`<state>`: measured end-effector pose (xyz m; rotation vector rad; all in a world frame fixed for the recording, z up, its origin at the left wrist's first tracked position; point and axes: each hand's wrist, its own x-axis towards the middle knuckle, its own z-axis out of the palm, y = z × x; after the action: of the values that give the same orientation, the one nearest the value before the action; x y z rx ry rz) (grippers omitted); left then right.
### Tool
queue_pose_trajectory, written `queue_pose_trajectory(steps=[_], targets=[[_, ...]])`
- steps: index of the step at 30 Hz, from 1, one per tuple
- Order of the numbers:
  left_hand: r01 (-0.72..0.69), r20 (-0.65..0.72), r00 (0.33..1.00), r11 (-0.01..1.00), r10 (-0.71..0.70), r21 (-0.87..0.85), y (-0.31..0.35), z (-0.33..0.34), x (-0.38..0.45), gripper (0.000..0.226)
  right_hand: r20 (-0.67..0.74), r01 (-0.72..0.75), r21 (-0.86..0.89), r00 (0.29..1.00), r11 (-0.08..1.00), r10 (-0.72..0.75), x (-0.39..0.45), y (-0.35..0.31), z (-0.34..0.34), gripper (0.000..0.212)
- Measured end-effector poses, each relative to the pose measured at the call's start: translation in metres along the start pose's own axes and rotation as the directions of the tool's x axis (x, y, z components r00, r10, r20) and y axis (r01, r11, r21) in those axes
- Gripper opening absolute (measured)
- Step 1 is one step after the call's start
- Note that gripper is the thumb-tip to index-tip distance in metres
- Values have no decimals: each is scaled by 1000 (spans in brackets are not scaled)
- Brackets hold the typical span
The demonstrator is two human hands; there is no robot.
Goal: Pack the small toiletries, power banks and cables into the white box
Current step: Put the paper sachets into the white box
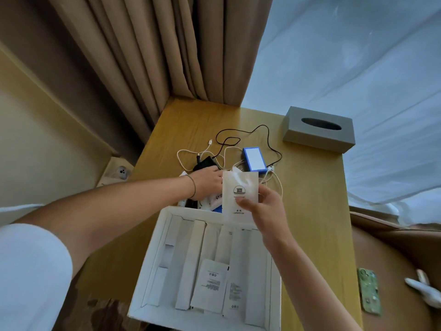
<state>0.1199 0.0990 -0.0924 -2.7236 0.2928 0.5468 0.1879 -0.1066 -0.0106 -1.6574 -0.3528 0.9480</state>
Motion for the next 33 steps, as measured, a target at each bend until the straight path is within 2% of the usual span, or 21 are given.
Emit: queue_pose_trajectory(steps=[2, 6, 10, 13, 15, 19, 22, 24, 26, 29, 31, 33], targets=[[14, 21, 1000, 1000, -14, 3, -2, 2, 4, 39, 14, 14, -12, 1000, 1000, -13, -14, 6, -2, 27], [49, -91, 994, 995, -57, -90, -7, 1, 1, 56, 6, -15, 31, 1000, 999, 15, -35, 17, -9, 14], [91, -57, 993, 984, -101, -152, -11, -2, -10, 46, -8, -79, 29, 997, 996, 80, -51, 32, -7, 11], [164, -134, 969, 945, -208, -284, -13, -2, -16, 43, 26, -143, 21, 989, 989, 143, -62, 47, 0, 11], [201, -197, 929, 876, -312, -439, -14, -3, -21, 43, 36, -201, -21, 979, 979, 202, -67, 59, 6, 11], [258, -218, 805, 656, -552, -709, -19, -19, -33, 44, -10, -289, -151, 957, 945, 291, -63, 85, 16, 9], [210, -215, 708, 491, -672, -845, -19, -37, -46, 42, -62, -334, -201, 942, 921, 328, -56, 99, 23, 10], [130, -161, 654, 320, -739, -939, -15, -49, -55, 39, -86, -352, -227, 936, 908, 341, -48, 108, 27, 9], [38, -44, 611, 84, -790, -996, -8, -60, -65, 35, -94, -361, -263, 932, 895, 349, -41, 116, 30, 7], [-70, 160, 617, -256, -771, -964, 3, -70, -80, 31, -119, -361, -330, 933, 872, 341, -31, 122, 36, 8], [-99, 231, 638, -376, -734, -921, 14, -72, -93, 20, -138, -361, -359, 933, 861, 333, -24, 125, 39, 6], [-131, 255, 663, -444, -704, -886, 26, -74, -105, 15, -145, -348, -414, 937, 841, 317, -18, 129, 41, 9]])
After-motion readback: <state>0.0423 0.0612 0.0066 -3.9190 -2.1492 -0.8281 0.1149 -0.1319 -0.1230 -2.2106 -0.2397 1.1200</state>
